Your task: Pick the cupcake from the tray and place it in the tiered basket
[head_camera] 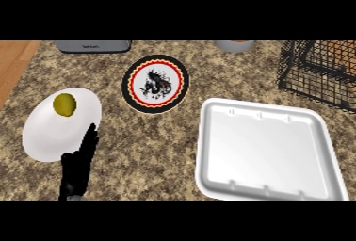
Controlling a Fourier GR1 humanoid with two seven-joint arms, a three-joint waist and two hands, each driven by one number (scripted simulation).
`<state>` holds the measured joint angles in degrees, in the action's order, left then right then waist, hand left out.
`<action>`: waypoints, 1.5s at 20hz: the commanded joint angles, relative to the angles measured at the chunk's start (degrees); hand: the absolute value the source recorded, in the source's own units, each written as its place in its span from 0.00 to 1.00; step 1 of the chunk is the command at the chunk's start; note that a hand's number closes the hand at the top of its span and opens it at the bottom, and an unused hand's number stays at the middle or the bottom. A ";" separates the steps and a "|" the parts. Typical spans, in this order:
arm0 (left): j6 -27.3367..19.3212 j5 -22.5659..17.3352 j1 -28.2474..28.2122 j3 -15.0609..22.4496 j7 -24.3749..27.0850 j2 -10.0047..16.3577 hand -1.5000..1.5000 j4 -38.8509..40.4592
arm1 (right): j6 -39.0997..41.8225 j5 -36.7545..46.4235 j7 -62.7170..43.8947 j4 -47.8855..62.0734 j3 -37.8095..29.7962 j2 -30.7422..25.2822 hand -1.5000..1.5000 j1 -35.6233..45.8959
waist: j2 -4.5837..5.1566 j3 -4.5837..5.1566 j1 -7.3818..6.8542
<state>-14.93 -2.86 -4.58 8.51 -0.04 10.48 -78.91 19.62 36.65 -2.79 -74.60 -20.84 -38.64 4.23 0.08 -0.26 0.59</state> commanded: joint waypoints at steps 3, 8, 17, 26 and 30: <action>-0.98 0.21 -1.06 -0.10 0.17 -0.72 0.50 -0.83 | 6.20 -15.20 13.14 8.85 -16.49 -9.74 1.00 4.09 | -0.31 0.13 0.37; -1.54 2.40 -2.54 2.63 -0.63 -1.58 0.50 -3.04 | 6.00 -17.04 18.76 13.84 -22.47 -18.26 1.00 8.27 | -0.15 0.16 -0.78; -0.71 2.66 2.85 0.15 0.31 -3.21 0.50 2.77 | 6.49 -17.00 13.98 16.26 -18.10 -24.38 1.00 18.05 | 0.01 0.29 -1.09; 1.57 2.13 2.08 -1.28 -0.40 -2.11 0.50 1.68 | 3.00 -13.37 9.72 29.43 -8.69 -26.50 1.00 34.33 | 0.16 0.27 -1.85; 1.23 3.20 0.89 0.25 -1.07 -2.50 0.50 -1.36 | -0.19 -9.49 8.48 35.08 -3.47 -24.36 1.00 43.46 | 0.37 0.24 -2.86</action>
<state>-13.69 -0.06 -2.91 8.42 -0.73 8.20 -78.86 20.75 24.90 6.82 -44.38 -28.03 -63.33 40.60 0.37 -0.01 -1.92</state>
